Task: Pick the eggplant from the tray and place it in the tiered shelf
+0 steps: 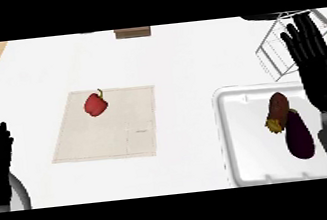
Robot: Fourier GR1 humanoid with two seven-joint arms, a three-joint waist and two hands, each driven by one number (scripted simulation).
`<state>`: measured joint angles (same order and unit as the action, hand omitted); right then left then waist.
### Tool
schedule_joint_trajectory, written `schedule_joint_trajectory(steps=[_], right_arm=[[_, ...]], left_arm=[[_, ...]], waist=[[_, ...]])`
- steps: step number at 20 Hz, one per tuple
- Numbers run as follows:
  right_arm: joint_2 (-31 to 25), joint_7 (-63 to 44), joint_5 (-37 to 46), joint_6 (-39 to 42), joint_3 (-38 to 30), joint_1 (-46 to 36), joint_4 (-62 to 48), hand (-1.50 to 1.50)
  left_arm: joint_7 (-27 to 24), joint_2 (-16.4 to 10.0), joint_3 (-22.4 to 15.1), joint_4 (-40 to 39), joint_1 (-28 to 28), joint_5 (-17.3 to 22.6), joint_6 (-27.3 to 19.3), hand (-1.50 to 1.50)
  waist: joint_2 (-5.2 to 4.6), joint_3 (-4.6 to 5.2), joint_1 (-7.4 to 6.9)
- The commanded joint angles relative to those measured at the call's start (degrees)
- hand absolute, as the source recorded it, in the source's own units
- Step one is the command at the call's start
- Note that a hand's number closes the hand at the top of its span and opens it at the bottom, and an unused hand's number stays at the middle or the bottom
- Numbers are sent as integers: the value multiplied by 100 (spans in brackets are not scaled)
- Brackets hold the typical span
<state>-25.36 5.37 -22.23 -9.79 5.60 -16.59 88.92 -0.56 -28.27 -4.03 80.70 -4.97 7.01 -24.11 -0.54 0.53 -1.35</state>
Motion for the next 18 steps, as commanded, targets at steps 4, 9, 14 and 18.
schedule_joint_trajectory(steps=[4,9,14,18], right_arm=[[-820,-789,-56,154,-580,377,-1000,-150],[-1479,-842,883,-516,-601,1080,-1477,150],[-794,-191,1386,-2566,-1299,1425,-2371,-150],[-322,1468,613,-2091,-2193,1598,-2739,-150]], left_arm=[[-98,245,-554,473,669,49,645,0],[-183,422,-721,577,774,106,750,0],[-9,602,-1020,577,1181,198,1117,0],[17,902,-1115,158,1629,113,1218,0]], waist=[[23,-53,314],[-210,133,760],[2,-60,365],[36,-67,255]])
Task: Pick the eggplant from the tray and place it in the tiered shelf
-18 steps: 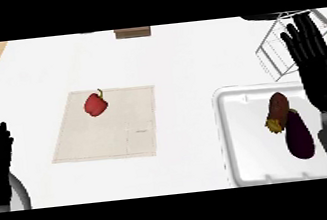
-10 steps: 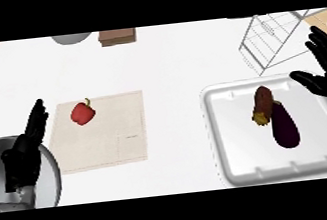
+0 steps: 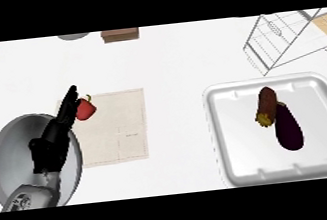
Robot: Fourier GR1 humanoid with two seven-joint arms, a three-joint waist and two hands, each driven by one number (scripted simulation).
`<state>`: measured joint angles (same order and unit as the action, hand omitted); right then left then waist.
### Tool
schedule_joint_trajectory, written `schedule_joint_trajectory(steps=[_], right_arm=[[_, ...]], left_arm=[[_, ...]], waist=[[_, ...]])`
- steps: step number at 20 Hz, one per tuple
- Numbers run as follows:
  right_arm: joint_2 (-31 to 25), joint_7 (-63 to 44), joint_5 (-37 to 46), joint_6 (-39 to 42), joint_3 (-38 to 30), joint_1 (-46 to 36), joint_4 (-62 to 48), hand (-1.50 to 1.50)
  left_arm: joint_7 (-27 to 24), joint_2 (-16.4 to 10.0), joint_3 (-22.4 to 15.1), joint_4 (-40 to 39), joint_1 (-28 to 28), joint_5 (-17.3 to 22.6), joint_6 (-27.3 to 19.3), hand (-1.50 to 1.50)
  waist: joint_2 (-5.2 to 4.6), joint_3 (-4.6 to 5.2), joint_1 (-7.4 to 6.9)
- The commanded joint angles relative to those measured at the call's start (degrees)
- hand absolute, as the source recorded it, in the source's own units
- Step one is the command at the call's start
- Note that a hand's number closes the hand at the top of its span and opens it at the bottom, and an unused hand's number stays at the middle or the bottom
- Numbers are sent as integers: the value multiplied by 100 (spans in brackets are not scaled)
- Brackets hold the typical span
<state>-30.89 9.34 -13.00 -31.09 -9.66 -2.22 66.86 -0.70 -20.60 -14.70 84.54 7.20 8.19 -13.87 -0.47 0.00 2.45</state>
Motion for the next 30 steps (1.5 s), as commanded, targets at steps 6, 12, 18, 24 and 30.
schedule_joint_trajectory(steps=[6,12,18,24,30], right_arm=[[-699,-272,-271,1624,17,673,408,-150],[-1509,-2064,278,1700,568,240,1409,-150],[-2355,-3935,573,2372,1160,47,2463,-150],[-2755,-5444,872,3203,2011,-361,3105,-150],[-2420,-6828,1050,3703,2266,-997,3611,-150]], left_arm=[[42,285,-65,-245,299,-193,177,0],[177,387,-35,-274,443,-185,285,0],[90,462,-100,-288,405,-333,271,0],[255,410,-27,-62,333,-269,349,0],[155,712,-54,-245,296,-539,209,0]], waist=[[56,7,-179],[50,12,-253],[56,23,-249],[54,17,-345],[54,6,-280]])
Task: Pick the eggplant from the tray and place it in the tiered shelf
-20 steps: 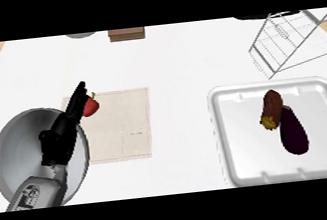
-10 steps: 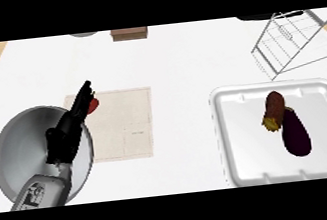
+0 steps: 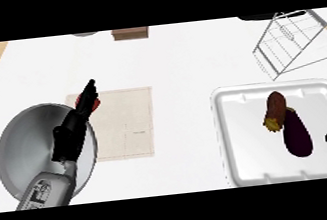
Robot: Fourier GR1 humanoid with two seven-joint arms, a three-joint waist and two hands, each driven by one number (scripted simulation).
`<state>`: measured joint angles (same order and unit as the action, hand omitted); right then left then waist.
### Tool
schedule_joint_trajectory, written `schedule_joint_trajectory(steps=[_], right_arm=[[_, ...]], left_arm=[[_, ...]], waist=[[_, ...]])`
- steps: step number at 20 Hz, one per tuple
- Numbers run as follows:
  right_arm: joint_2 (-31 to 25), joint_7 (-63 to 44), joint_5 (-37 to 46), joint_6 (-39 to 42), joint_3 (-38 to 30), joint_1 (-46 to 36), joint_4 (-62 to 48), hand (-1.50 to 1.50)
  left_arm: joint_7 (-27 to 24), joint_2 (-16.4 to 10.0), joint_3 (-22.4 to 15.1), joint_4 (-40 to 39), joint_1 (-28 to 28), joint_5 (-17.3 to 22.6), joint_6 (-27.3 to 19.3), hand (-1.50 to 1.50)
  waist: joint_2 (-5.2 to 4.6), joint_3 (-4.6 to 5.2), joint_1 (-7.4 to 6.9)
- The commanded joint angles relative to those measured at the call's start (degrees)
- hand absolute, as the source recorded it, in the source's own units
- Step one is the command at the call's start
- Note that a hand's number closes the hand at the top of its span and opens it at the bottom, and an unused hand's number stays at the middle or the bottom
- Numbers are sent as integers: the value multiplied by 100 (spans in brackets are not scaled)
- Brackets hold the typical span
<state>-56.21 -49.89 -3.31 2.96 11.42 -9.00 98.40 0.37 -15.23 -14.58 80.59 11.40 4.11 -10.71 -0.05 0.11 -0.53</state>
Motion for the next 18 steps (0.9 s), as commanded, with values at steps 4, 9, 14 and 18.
schedule_joint_trajectory(steps=[4,9,14,18], right_arm=[[853,-749,885,103,163,-3,422,-150],[1310,-976,1355,395,247,-443,156,-150],[1496,-1047,1687,534,-59,-361,281,-150],[1961,-1025,2016,545,114,-510,-89,-150]], left_arm=[[99,93,205,275,-118,-177,165,0],[376,147,319,501,-66,-312,201,0],[222,153,548,313,-155,-313,439,0],[-225,274,641,-21,-142,-396,514,0]], waist=[[11,-10,49],[6,-10,23],[8,-10,50],[-1,-9,40]])
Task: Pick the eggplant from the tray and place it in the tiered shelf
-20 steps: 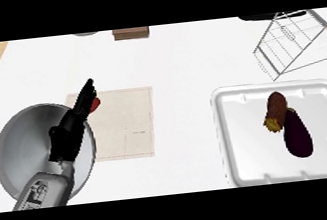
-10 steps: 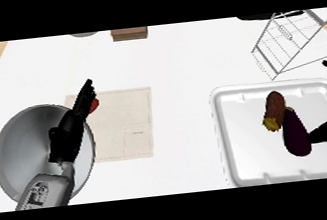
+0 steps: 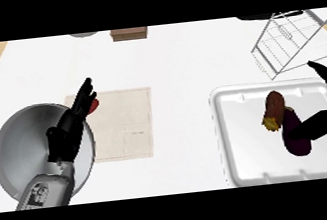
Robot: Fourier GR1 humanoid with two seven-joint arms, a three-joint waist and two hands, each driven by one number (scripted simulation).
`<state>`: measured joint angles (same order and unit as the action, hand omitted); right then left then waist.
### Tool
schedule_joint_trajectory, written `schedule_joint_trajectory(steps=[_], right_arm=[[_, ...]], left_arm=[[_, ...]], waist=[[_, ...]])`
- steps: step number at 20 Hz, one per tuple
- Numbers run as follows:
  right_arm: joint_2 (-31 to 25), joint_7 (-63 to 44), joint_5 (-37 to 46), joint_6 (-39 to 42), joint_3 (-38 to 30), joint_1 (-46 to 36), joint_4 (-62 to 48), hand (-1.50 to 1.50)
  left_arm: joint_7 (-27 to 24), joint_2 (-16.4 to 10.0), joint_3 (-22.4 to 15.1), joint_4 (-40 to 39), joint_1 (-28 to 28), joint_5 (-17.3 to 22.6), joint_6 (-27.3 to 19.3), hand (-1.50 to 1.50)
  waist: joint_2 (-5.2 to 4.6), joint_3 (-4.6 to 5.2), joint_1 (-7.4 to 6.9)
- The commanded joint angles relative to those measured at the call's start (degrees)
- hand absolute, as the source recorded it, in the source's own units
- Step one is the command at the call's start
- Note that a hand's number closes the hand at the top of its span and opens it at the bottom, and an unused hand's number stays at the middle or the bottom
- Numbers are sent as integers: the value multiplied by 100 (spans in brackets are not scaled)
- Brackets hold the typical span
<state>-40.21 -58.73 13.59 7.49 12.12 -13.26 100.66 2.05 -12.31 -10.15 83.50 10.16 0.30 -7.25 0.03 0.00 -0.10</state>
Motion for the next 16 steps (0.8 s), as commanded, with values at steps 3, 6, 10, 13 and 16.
schedule_joint_trajectory(steps=[3,6,10,13,16], right_arm=[[455,-101,417,194,-143,149,-113,-150],[705,-406,559,434,-249,-108,-121,-150],[816,-1,849,431,-336,84,-444,-150],[852,18,869,614,-484,64,-511,-150],[1041,-180,1079,759,-400,80,-397,-150]], left_arm=[[-219,303,92,-629,424,-282,27,0],[-37,372,62,-252,182,-377,31,0],[39,243,290,-32,-40,-244,231,0],[-359,297,303,-211,-217,-293,336,0],[154,292,335,331,-158,-252,412,0]], waist=[[-6,1,35],[-2,1,12],[-3,1,1],[-5,1,1],[1,1,-5]])
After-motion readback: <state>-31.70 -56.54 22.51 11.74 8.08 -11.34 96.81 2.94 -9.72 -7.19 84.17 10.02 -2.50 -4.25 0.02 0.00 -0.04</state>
